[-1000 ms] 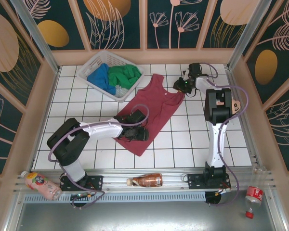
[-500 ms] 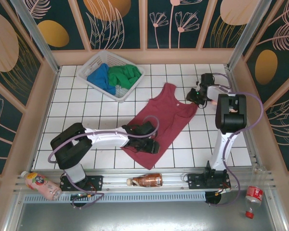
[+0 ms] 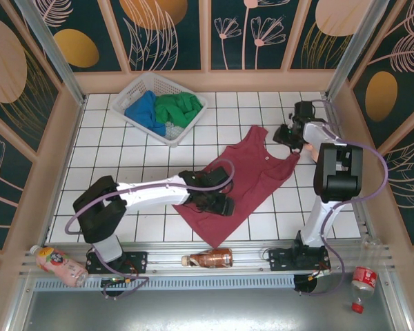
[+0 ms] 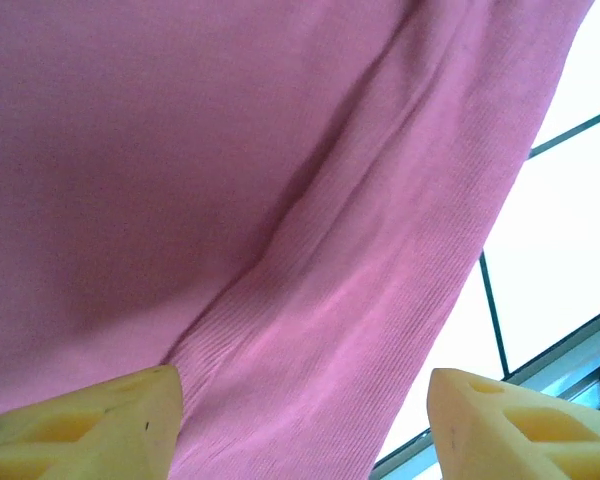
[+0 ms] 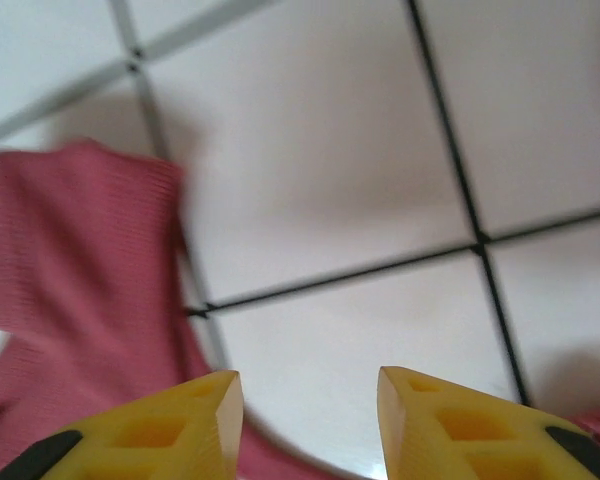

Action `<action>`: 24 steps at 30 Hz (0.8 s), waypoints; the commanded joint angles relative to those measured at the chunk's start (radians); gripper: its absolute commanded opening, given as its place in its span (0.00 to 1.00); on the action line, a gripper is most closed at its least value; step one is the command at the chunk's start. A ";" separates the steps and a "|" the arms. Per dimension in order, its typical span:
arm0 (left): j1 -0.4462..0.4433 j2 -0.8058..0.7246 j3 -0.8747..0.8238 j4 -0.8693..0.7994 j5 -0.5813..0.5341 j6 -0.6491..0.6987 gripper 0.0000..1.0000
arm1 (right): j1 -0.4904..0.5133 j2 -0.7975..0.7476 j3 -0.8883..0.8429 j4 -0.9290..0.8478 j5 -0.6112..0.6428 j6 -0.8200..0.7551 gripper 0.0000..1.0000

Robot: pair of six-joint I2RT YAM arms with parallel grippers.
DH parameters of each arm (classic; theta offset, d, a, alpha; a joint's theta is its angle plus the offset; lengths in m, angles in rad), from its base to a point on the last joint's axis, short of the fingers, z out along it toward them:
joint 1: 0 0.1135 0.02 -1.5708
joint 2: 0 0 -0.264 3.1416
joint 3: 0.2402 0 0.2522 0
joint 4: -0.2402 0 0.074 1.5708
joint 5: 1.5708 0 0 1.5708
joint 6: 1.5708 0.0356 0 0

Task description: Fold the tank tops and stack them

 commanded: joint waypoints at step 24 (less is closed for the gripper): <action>0.506 -0.276 -0.415 0.153 0.002 0.208 0.58 | 0.431 0.220 0.180 0.037 -0.014 0.011 0.45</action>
